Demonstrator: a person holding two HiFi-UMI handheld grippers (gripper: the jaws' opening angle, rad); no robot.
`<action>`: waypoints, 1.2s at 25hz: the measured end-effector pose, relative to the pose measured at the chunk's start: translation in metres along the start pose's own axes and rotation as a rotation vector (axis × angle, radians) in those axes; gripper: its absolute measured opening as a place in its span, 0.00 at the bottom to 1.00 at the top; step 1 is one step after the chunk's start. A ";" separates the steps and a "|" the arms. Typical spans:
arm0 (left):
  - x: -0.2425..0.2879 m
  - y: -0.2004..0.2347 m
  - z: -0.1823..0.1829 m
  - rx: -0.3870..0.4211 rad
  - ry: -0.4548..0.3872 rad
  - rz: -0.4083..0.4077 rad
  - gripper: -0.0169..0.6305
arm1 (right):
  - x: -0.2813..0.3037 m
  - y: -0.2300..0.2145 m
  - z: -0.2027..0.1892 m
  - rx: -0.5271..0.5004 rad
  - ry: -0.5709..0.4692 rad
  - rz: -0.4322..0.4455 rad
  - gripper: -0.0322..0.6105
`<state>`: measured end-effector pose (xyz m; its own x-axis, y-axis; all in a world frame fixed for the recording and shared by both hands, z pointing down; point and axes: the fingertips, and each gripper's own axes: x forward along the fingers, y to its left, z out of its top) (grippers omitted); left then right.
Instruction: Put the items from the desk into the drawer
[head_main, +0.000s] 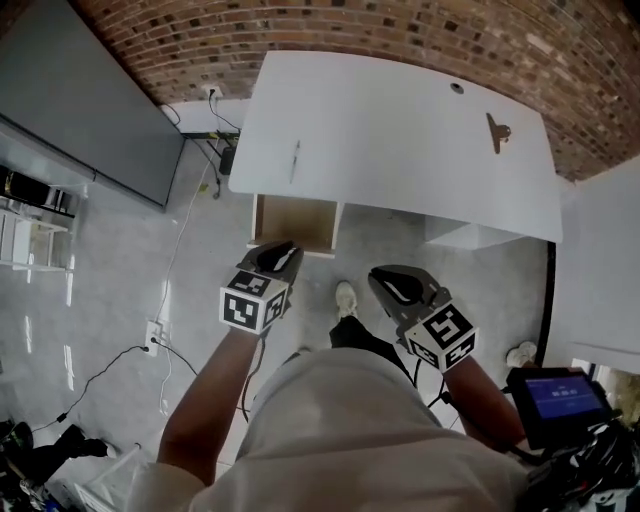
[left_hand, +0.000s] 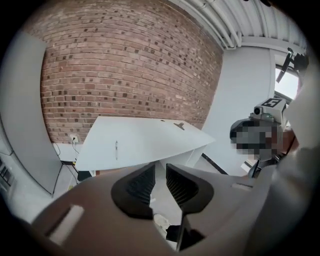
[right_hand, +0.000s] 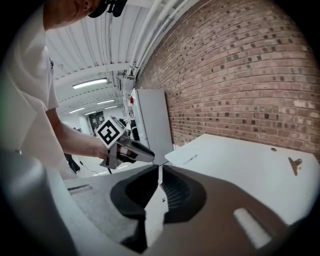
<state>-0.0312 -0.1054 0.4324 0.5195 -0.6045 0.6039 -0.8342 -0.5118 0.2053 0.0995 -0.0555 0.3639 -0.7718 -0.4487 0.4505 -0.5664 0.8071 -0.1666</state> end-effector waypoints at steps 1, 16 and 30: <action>0.010 0.008 0.006 0.000 0.004 0.014 0.14 | 0.002 -0.009 0.002 0.000 0.004 0.007 0.09; 0.185 0.150 0.052 -0.035 0.257 0.198 0.15 | 0.010 -0.151 -0.014 0.090 0.084 0.030 0.09; 0.267 0.215 0.025 -0.042 0.491 0.244 0.15 | 0.019 -0.201 -0.040 0.188 0.099 -0.006 0.09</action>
<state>-0.0670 -0.3921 0.6190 0.1706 -0.3415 0.9243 -0.9315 -0.3616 0.0383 0.2103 -0.2113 0.4410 -0.7411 -0.4062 0.5346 -0.6224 0.7143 -0.3200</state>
